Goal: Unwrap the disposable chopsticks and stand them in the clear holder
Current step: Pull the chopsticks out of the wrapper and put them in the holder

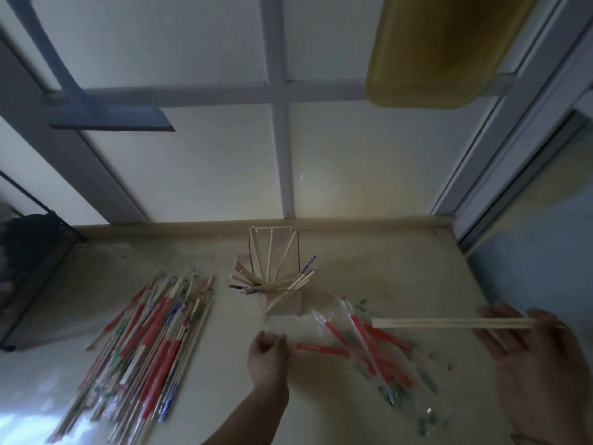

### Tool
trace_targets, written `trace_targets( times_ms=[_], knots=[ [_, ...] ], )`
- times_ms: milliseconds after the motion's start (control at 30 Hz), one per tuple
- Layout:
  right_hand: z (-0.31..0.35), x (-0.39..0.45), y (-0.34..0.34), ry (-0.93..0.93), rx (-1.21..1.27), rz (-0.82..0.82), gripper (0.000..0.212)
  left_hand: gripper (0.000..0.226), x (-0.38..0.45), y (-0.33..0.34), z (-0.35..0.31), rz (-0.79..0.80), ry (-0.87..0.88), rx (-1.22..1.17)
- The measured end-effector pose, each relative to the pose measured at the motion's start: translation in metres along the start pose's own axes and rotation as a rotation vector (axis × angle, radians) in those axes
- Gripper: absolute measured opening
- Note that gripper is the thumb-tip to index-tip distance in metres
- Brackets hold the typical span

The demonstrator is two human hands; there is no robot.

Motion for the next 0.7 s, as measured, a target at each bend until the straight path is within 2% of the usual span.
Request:
trace_targets(
  times_ms=[67, 100, 133, 167, 200, 233, 300, 333, 367, 400, 433, 467, 500, 533, 600, 667, 700],
  knots=[
    [0.002, 0.013, 0.004, -0.148, -0.204, 0.038, 0.033, 0.088, -0.003, -0.006, -0.001, -0.078, -0.123, 0.171],
    [-0.008, 0.014, 0.006, -0.155, -0.16, 0.135, 0.035, 0.094, -0.014, -0.008, -0.006, -0.145, -0.19, 0.265],
    [-0.021, 0.014, 0.014, -0.134, -0.199, 0.152, 0.036, 0.097, -0.029, -0.009, -0.012, -0.207, -0.224, 0.299],
    [-0.032, 0.014, 0.014, -0.099, -0.244, 0.07, 0.036, 0.1, -0.049, -0.006, -0.016, -0.191, -0.196, 0.291],
    [-0.044, 0.016, 0.015, -0.105, -0.276, -0.032, 0.035, 0.102, -0.067, 0.0, -0.018, -0.079, -0.101, 0.308],
    [-0.059, 0.015, 0.019, -0.16, -0.355, -0.105, 0.036, 0.104, -0.084, 0.008, -0.018, 0.108, 0.022, 0.353],
    [-0.091, 0.005, 0.032, -0.071, -0.394, -0.074, 0.032, 0.096, -0.115, 0.03, -0.018, 0.52, 0.216, 0.51],
    [-0.106, 0.001, 0.032, -0.024, -0.374, -0.037, 0.025, 0.076, -0.121, 0.04, -0.017, 0.595, 0.316, 0.559],
    [-0.119, -0.004, 0.036, 0.014, -0.331, -0.022, 0.014, 0.051, -0.124, 0.051, -0.02, 0.609, 0.415, 0.558],
    [-0.129, -0.008, 0.035, 0.047, -0.345, -0.023, 0.015, 0.03, -0.122, 0.058, -0.029, 0.594, 0.495, 0.547],
    [-0.135, -0.011, 0.03, 0.081, -0.378, -0.037, 0.029, 0.021, -0.117, 0.063, -0.037, 0.563, 0.541, 0.512],
    [-0.137, -0.014, 0.028, 0.096, -0.436, -0.034, 0.037, 0.026, -0.111, 0.065, -0.044, 0.557, 0.584, 0.512],
    [-0.137, -0.016, 0.022, 0.069, -0.531, -0.051, 0.035, 0.03, -0.105, 0.066, -0.047, 0.571, 0.618, 0.546],
    [-0.133, -0.016, 0.021, 0.022, -0.682, -0.062, 0.029, 0.032, -0.098, 0.065, -0.049, 0.598, 0.641, 0.638],
    [-0.12, -0.015, 0.034, -0.168, -1.085, -0.03, 0.034, 0.035, -0.09, 0.062, -0.056, 0.741, 0.651, 0.871],
    [-0.108, -0.014, 0.048, -0.293, -1.368, 0.187, 0.059, 0.04, -0.081, 0.062, -0.062, 0.818, 0.765, 1.257],
    [-0.103, -0.014, 0.058, -0.289, -1.427, 0.292, 0.055, 0.041, -0.08, 0.063, -0.066, 0.816, 0.85, 1.445]
  ],
)
Point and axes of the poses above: each hand's wrist, its own x-axis towards the middle knuckle, its own y-axis out of the palm, z = x × y, the point moved 1 cm from there along x, towards the middle knuckle, and after that the axes turned 15 degrees about z, right-handed, at the moved point
